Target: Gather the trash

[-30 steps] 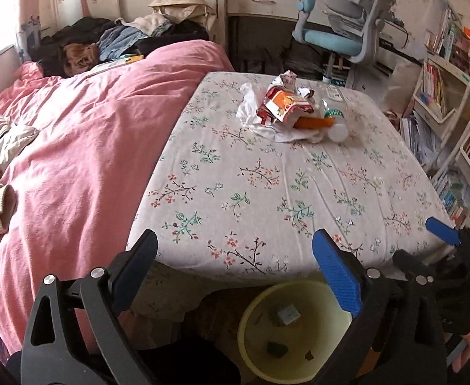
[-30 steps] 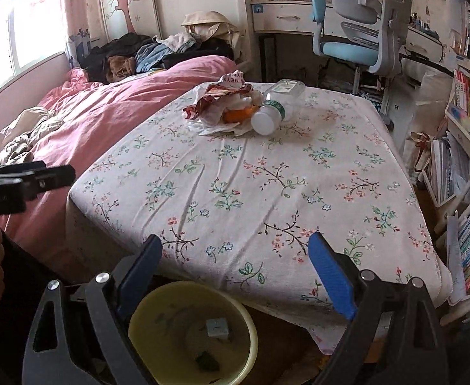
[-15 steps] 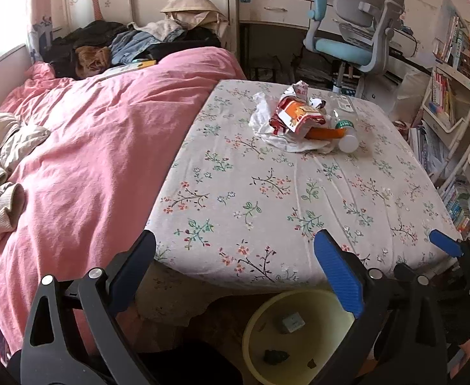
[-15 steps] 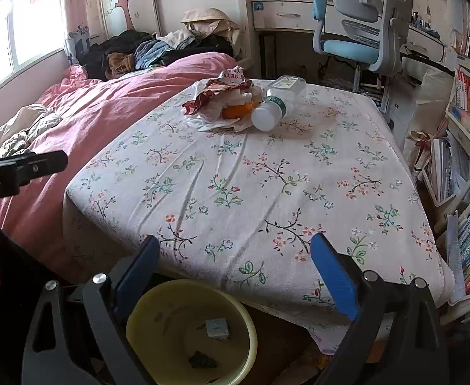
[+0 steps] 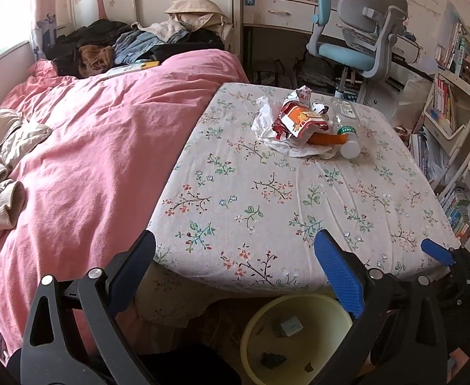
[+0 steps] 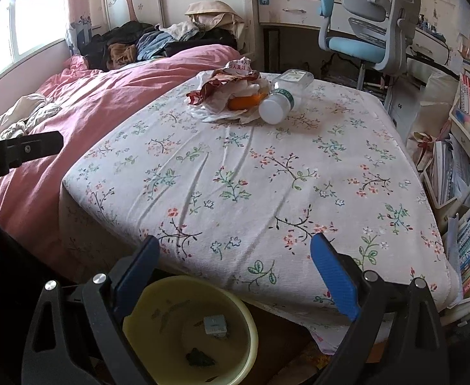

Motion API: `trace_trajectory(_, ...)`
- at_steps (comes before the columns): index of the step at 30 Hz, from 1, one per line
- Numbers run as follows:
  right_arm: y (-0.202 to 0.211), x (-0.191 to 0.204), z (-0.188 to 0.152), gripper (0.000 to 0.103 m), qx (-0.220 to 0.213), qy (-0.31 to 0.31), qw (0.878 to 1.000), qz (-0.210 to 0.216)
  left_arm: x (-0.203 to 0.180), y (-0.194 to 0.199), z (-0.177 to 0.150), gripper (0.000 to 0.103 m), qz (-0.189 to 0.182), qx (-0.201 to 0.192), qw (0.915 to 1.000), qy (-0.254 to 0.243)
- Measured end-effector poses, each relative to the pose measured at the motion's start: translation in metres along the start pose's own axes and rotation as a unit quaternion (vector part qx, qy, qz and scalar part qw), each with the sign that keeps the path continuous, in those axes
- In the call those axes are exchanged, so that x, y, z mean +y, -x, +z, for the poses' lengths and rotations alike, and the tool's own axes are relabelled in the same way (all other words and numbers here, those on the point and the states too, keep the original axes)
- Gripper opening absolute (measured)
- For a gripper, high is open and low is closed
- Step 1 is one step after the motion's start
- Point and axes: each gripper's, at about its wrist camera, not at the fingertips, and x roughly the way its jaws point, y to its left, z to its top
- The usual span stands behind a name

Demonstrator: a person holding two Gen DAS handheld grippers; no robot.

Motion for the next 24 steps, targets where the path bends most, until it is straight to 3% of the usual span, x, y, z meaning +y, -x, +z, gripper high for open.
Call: trace_trajectory(24,-0.002,0.0003,0.0011,0.091,0.001,-0.001,1.0,0.0,0.0002,-0.0031,0.0008,0.096,0.0,0.003,1.0,0.002)
